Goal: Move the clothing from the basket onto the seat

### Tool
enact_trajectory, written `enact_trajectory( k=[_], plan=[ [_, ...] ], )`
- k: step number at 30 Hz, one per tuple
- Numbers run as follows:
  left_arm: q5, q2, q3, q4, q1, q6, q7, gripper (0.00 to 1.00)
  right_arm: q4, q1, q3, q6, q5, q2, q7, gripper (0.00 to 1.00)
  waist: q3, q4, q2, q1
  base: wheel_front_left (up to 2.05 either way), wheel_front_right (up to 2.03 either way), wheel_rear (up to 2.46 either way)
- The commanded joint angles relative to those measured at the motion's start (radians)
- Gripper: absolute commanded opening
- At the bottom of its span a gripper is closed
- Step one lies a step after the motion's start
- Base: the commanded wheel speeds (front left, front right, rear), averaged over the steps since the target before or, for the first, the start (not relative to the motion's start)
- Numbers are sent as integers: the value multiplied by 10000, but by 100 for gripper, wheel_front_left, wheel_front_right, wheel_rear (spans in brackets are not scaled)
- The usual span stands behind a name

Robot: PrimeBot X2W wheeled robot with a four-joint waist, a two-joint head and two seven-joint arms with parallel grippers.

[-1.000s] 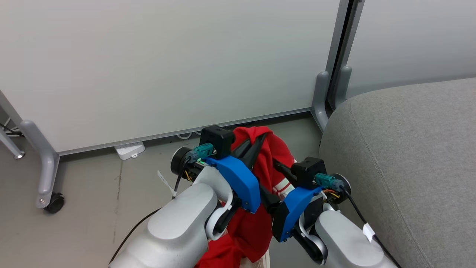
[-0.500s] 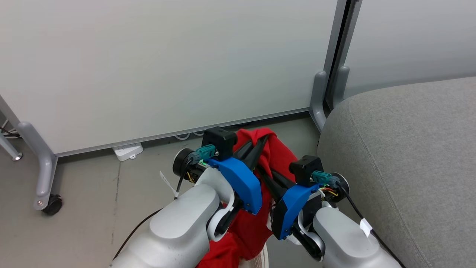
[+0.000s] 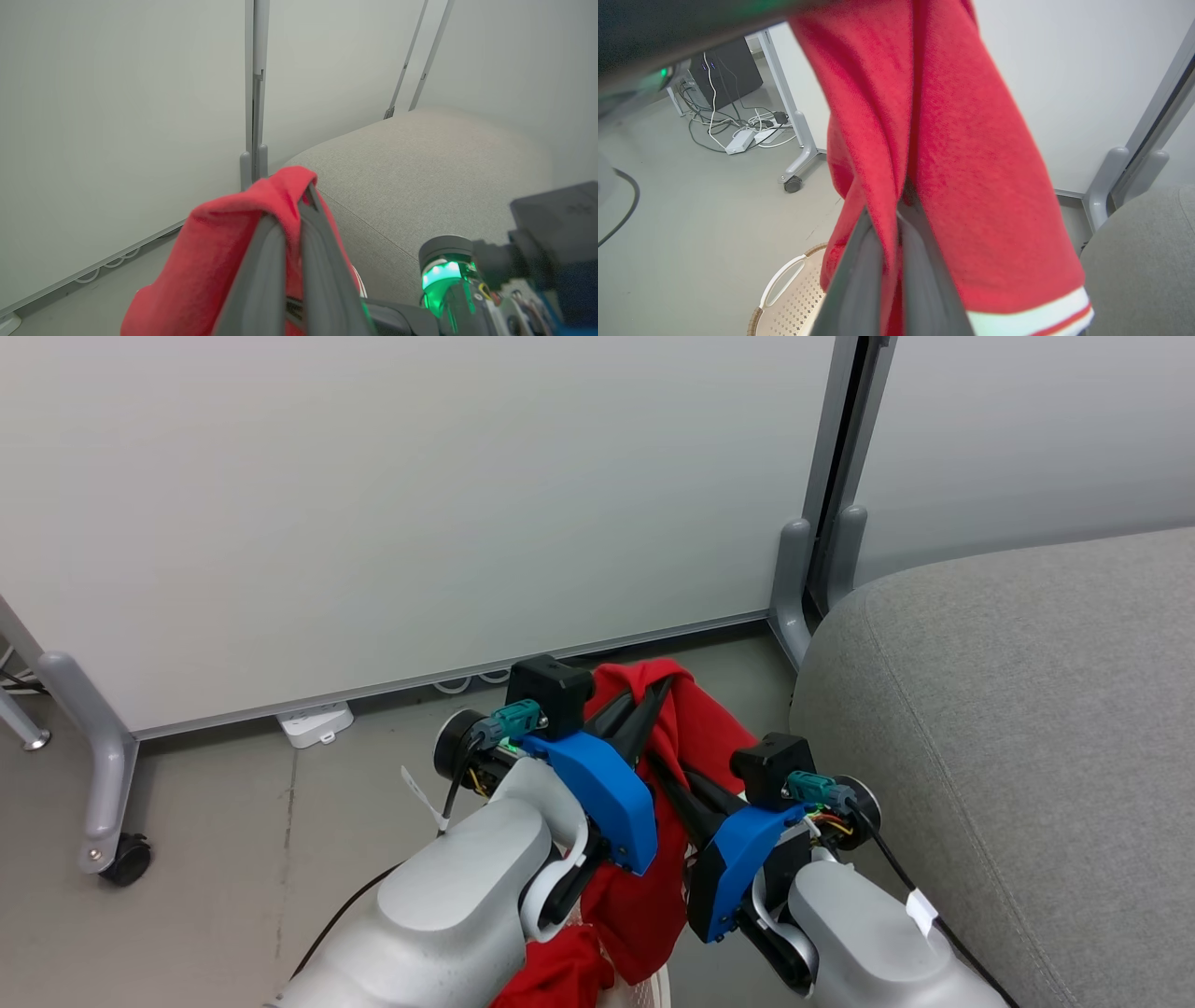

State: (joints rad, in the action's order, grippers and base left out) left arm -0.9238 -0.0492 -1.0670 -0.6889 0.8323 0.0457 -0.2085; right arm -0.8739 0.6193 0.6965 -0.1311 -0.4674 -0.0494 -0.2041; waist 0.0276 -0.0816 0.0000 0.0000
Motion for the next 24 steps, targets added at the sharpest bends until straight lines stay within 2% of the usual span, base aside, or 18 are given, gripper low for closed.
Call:
enact_trajectory(
  k=[1,11,12,13,14,20,24],
  plan=[
    [-37,-23,4,0,159,26,-81,0,-58,142,24,7,-69,-16,-50,0,10,3,0,0,0,0,0],
    [-166,-23,-186,-74,240,46,-183,0,-199,205,108,7,-127,-16,-156,0,47,-6,0,0,0,0,0],
    [-178,-23,-194,-80,256,50,-194,16,-203,215,121,7,-142,-16,-169,0,43,-5,0,0,0,0,0],
    [-183,-23,-204,-73,271,44,-224,41,-207,222,133,7,-149,-16,-178,0,37,-4,0,0,0,0,0],
    [-178,-23,-213,-54,278,30,-259,100,-209,228,144,7,-160,-16,-186,0,30,-3,0,0,0,0,0],
    [9,-39,-228,22,90,-195,-450,100,-268,390,38,7,-102,-16,-287,0,-63,51,0,0,0,0,0],
    [387,-297,-10,271,-256,-344,-572,100,-401,464,-220,7,38,-15,-384,0,-151,119,0,0,0,0,0]
  ],
)
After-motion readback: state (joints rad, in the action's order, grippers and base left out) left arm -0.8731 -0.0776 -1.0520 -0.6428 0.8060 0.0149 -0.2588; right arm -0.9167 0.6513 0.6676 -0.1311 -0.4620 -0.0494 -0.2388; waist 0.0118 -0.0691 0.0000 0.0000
